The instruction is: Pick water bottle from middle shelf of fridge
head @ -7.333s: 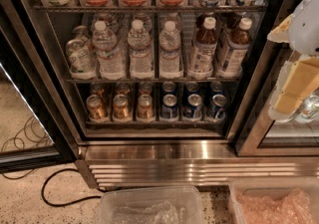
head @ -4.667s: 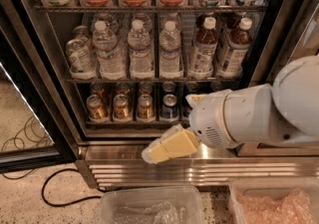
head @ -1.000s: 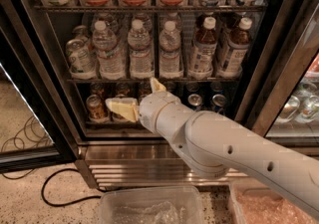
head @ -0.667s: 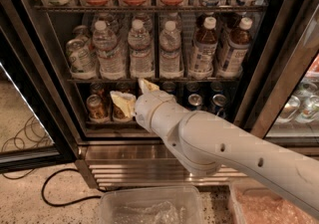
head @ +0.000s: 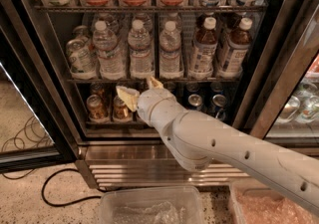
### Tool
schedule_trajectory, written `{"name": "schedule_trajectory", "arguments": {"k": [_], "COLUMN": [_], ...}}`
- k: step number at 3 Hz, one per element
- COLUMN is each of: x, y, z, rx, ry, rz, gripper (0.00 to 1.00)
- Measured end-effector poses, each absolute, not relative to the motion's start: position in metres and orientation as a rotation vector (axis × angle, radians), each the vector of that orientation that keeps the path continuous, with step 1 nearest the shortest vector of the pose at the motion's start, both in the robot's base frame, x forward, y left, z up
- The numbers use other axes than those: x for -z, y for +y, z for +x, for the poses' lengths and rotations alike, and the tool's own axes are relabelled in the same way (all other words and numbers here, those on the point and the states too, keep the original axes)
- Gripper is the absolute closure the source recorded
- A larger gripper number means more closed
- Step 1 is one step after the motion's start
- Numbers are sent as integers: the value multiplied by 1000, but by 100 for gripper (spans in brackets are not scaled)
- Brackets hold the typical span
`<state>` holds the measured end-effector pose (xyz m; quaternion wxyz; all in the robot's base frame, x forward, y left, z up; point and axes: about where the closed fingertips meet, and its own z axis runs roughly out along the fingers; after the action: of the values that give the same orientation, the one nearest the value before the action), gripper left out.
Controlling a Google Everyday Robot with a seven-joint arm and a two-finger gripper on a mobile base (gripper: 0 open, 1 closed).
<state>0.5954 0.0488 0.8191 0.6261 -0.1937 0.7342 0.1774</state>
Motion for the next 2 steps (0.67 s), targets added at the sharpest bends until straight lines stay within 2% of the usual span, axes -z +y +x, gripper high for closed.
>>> {"name": "schedule_trajectory", "arguments": {"k": [2], "x": [-839], "y": [26], "z": [620], "rx": [-285], "ry": [1609], "rz": [-351], "gripper": [35]}}
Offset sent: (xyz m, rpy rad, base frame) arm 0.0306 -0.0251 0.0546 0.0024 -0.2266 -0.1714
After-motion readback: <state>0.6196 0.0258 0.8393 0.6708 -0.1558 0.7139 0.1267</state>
